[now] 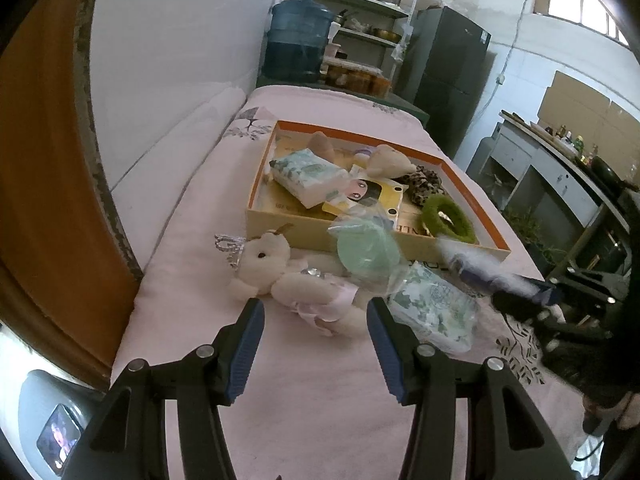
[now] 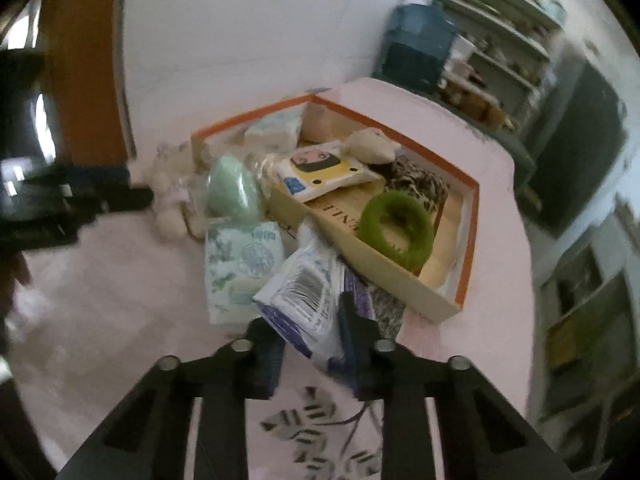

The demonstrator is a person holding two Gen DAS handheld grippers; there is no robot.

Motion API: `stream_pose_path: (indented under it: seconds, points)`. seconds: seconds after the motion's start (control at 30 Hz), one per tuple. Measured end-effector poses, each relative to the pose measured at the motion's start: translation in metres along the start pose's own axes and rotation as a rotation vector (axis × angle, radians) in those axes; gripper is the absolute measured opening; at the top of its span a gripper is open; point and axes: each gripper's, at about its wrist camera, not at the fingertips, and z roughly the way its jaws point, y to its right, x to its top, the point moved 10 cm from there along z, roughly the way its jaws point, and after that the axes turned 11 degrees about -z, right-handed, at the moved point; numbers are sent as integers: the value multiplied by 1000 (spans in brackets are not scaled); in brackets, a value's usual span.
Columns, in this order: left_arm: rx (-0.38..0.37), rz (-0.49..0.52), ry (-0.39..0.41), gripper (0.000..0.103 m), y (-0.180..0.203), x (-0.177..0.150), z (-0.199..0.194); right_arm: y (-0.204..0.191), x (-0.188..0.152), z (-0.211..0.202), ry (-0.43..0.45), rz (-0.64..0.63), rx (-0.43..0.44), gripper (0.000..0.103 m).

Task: Organize soft objects
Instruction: 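Close the right gripper on the white-blue wipes packet while the left grasps the white teddy bear, then carry the wipes packet in the right gripper and teddy bear in the left over the tray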

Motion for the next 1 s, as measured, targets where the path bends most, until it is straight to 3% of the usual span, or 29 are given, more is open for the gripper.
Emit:
stream_pose_path:
  seconds: [0.1,0.2,0.43,0.67,0.8,1.0]
  points:
    - [-1,5,-3,53,2,0,2,14,0,-22,81,200,63,14]
    - [9,6,-8,53,1,0,5,20,0,-41,147,293,66,11]
    - [67,-17,-16,53,-8,-1,20,11,10,-55,213,290,73,11]
    - [30,-113,-83,53,-11,-5,46,6,9,-45,215,295,110,11]
    - [12,-120,-84,37,-5,-1,53,8,4,-40,211,312,122,12]
    - [17,-110,-62,30,-4,0,48,10,2,-37,210,324,129,11]
